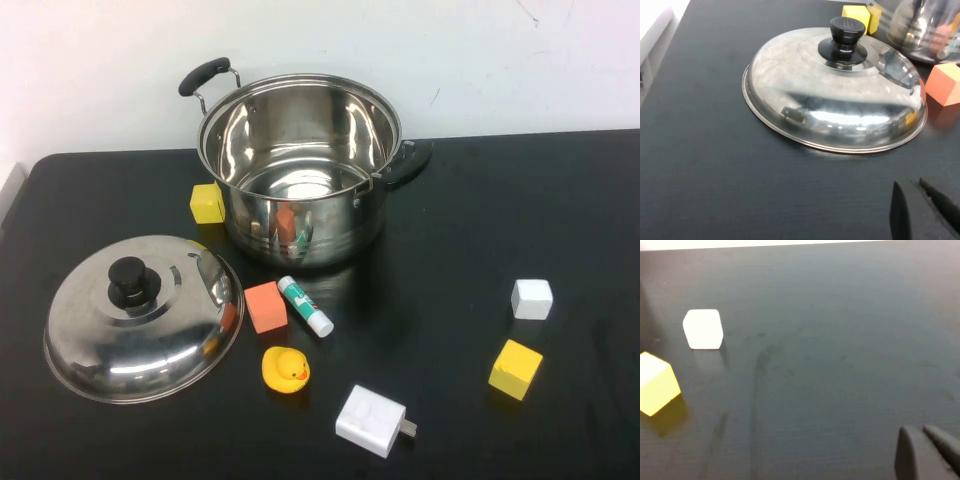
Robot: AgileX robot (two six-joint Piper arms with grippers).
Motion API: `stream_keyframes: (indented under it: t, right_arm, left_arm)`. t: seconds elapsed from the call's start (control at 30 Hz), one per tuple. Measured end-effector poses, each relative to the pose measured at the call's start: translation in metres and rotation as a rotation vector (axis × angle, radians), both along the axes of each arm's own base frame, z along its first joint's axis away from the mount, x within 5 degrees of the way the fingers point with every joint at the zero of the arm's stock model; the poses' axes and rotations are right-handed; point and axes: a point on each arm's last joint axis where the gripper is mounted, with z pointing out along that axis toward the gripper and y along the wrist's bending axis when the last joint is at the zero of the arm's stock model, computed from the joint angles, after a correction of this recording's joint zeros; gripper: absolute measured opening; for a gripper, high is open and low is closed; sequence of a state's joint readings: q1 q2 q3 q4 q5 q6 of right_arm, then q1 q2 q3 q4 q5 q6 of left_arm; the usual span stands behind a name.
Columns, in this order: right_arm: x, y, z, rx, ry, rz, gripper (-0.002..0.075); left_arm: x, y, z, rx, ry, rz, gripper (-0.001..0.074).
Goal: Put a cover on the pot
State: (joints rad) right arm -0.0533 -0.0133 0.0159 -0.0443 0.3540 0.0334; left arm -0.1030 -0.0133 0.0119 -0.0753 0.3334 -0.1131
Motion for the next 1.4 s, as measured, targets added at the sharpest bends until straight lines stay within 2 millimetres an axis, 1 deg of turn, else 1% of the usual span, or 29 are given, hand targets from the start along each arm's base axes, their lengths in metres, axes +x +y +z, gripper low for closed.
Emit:
stream_keyframes:
  t: [1.27, 1.4]
  right_arm:
    - [0.0000, 0.0000, 0.0000, 0.000, 0.000, 0.000, -0.0002]
    - [0.0000, 0.0000, 0.0000, 0.000, 0.000, 0.000, -0.0002]
  left_arm:
    - [0.0000, 0.0000, 0.0000, 0.000, 0.000, 0.000, -0.0001]
    - [0.0010, 0.0001, 0.0017, -0.004, -0.033, 0.002, -0.0001]
